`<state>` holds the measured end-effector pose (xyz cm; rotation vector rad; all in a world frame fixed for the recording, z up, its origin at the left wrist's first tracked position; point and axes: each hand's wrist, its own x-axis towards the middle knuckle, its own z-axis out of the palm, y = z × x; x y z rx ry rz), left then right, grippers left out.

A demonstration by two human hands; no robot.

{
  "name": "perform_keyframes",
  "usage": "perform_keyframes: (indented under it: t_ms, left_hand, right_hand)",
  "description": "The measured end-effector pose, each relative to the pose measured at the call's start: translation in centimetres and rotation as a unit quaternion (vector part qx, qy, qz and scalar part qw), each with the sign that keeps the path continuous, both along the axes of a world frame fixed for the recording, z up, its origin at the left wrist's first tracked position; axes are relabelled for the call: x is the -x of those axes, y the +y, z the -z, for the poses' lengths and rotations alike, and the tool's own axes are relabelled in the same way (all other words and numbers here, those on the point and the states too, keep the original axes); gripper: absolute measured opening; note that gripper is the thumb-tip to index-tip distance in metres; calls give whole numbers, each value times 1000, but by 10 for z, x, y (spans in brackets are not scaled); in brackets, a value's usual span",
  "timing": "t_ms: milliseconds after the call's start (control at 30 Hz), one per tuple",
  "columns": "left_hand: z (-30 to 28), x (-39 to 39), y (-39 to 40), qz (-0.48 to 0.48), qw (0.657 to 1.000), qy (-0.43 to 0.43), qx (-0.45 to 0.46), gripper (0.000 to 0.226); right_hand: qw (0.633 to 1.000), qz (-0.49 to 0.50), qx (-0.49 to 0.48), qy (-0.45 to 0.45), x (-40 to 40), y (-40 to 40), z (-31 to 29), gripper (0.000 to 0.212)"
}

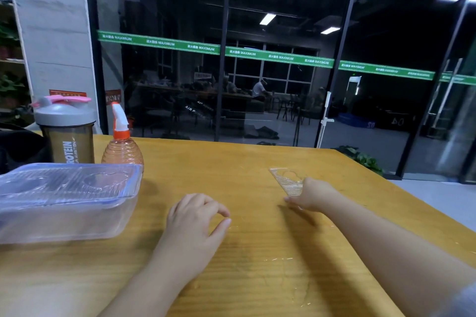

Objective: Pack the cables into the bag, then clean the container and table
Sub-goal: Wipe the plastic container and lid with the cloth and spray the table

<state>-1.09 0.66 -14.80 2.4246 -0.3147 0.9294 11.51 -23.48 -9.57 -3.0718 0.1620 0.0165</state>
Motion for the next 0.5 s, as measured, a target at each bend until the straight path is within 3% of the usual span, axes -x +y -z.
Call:
perform_keyframes:
  t_ms: [167, 367, 500]
  left_hand:
    - [-2, 2, 1, 7, 999, 33, 12, 45]
    - [-4, 3, -1, 9, 998, 57, 16, 49]
    - [-6, 4, -2, 16, 998, 59, 28, 52]
  right_hand:
    - [1000, 14, -15, 3, -9, 3, 8, 74]
    - [999, 1, -6, -43, -14, 6, 13, 43]
    - [999, 7, -12, -51, -17, 8, 16, 37]
